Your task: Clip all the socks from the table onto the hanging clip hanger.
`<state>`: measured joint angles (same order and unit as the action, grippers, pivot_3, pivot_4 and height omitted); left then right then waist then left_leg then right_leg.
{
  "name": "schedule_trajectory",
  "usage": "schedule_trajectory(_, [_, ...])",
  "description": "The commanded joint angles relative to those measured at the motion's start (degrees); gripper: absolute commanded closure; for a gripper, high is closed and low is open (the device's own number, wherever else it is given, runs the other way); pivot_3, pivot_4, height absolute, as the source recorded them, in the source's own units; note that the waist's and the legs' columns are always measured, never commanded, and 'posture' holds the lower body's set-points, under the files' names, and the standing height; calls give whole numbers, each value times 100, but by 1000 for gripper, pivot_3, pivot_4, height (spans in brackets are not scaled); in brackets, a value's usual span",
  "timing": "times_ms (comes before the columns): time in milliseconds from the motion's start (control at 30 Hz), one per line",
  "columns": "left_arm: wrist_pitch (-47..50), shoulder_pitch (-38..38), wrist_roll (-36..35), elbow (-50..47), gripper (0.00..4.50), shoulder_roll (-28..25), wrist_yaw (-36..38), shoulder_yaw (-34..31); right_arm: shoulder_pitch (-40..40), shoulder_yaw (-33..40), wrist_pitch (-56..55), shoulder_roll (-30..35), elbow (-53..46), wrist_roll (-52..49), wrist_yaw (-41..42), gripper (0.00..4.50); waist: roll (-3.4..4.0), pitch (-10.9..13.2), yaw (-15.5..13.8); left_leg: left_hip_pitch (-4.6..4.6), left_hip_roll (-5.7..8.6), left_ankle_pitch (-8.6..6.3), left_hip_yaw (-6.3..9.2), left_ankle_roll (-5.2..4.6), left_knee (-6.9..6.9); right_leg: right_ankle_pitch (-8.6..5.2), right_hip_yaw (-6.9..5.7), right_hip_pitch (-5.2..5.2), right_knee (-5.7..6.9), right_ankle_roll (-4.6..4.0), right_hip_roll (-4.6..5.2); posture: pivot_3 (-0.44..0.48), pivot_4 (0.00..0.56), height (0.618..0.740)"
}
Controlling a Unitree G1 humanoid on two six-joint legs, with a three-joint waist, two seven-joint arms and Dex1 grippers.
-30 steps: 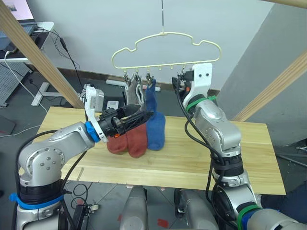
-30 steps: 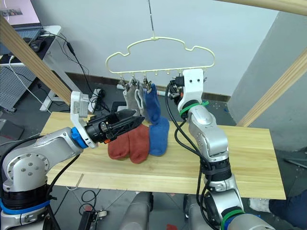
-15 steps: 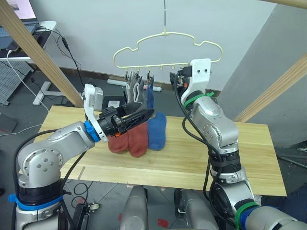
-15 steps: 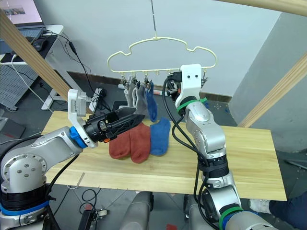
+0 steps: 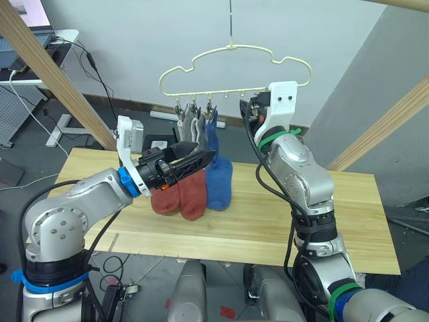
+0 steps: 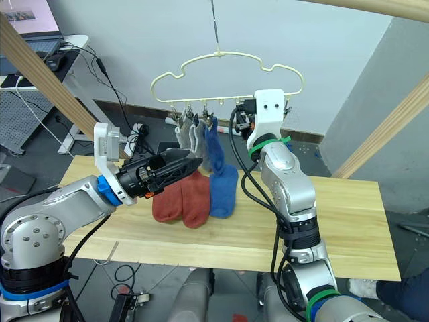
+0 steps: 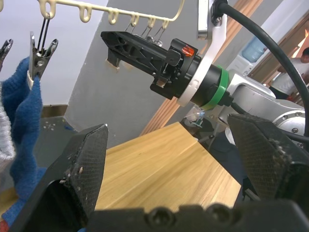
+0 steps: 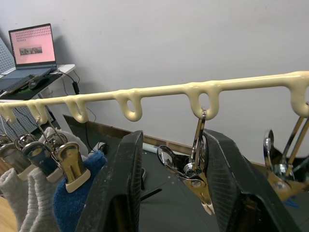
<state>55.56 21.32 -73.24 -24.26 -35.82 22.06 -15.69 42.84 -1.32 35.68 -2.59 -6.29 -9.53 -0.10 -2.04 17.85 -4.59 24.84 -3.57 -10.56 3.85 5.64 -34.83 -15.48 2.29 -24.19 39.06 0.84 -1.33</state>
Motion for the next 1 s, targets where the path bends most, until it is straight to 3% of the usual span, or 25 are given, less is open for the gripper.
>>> schedule_trajectory(33, [-131, 35, -143, -179, 153, -36, 55, -111, 34, 52, -48, -45, -95, -3, -29, 3001, 0, 0, 0, 0, 0, 0, 0, 0, 0, 0, 0, 0, 0, 0, 0, 271, 246, 740])
schedule_trajectory(233, [-134, -16, -152, -143, 153, -22, 52, -115, 20, 147, -5, -47, -102, -57, -47, 4379, 0, 0, 0, 0, 0, 0, 0, 0, -1, 1, 0, 0, 1, -1, 0, 271, 249, 740])
schedule_trajectory(333, [-129, -89, -72, -102, 153, 14, 29, -56, 10, 378, 140, -125, -140, -323, -38, 4471, 0, 0, 1, 0, 0, 0, 0, 0, -1, 1, 0, 0, 1, -1, 0, 261, 256, 740])
schedule_trajectory(433, [-144, -208, 444, 26, 153, -41, 80, 215, 8, 580, 576, -107, -191, -643, 83, 4471, 2, -1, 2, -1, 1, 0, 0, 0, -1, 1, 0, 2, 1, -1, 0, 250, 263, 740])
schedule_trajectory(567, [-501, -378, 1479, 464, 153, 148, 263, 882, -33, 569, 988, 188, -326, -900, 403, 4471, 11, -10, -1, -5, 4, 1, -1, -1, -2, 1, 0, 5, 2, -1, -6, 226, 275, 740])
schedule_trajectory(633, [-974, -365, 2340, 959, 153, 283, 439, 1455, -37, 536, 1138, 343, -371, -955, 515, 4471, 16, -13, -8, -4, 6, 1, -2, -3, -2, 1, 2, 5, 1, -1, -7, 205, 281, 740])
schedule_trajectory(733, [-1781, -13, 3507, 2101, 153, 713, 654, 2222, -39, 517, 1277, 467, -420, -1005, 564, 4471, 22, -16, -11, -5, 7, 4, -13, -9, -2, 0, 3, 6, 1, 0, -6, 198, 290, 740])
schedule_trajectory(1000, [-3877, 1352, 5731, 5263, 153, 1870, 796, 3114, -226, 476, 1482, 331, -655, -1048, 378, 4471, 25, -17, 12, -2, 2, 8, -34, -16, -3, -1, 10, 3, 2, 3, -9, 170, 313, 740])
